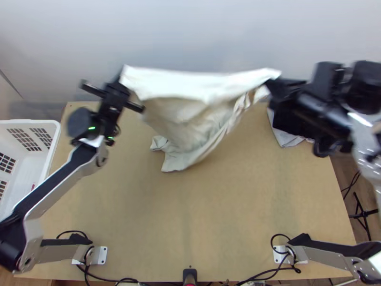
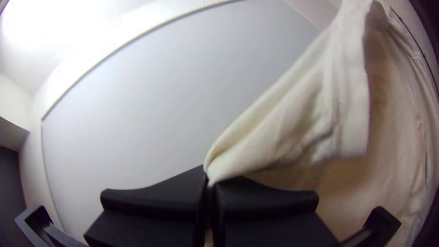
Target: Fold the t-shirt
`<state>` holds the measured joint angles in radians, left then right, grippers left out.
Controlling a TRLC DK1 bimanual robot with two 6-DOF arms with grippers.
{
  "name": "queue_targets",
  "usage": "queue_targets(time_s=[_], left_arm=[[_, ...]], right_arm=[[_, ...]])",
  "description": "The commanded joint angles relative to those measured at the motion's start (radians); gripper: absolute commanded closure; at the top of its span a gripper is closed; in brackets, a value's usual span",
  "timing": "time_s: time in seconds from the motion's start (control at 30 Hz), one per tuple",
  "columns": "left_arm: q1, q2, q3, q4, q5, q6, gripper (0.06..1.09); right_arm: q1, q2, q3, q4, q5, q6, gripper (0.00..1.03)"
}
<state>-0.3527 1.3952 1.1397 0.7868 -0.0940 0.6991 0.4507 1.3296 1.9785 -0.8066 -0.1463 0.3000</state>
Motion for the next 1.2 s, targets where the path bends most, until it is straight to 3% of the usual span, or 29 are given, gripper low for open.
queue_targets(time_s=[0.0,0.23,0.43,0.6,0.93,1.07,1.17], left_arm=[[0.054,-0.191,0.003,0.118,-0.009,0.083,1.05],[0.023,-0.367,-0.049,0.232,0.011,0.128,1.05],[-0.083,-0.484,-0.015,0.23,0.057,0.143,1.05],[-0.284,-0.49,0.026,0.227,0.062,0.332,1.05],[-0.367,-0.427,0.163,0.219,0.057,0.347,1.05],[-0.427,-0.423,0.12,0.18,-0.036,0.327,1.05],[-0.425,-0.437,-0.001,0.155,-0.084,0.283,1.05]], right_arm=[[-0.014,-0.067,0.103,0.03,-0.01,0.044,1.0],[-0.064,-0.193,0.106,0.029,-0.068,0.044,1.0],[-0.136,-0.242,0.171,0.08,-0.176,0.188,1.0],[-0.178,-0.265,0.186,0.119,-0.26,0.291,1.0],[-0.219,-0.297,0.212,0.129,-0.289,0.32,1.0],[-0.219,-0.308,0.149,0.121,-0.306,0.31,1.0],[-0.211,-0.339,-0.012,0.119,-0.309,0.271,1.0]])
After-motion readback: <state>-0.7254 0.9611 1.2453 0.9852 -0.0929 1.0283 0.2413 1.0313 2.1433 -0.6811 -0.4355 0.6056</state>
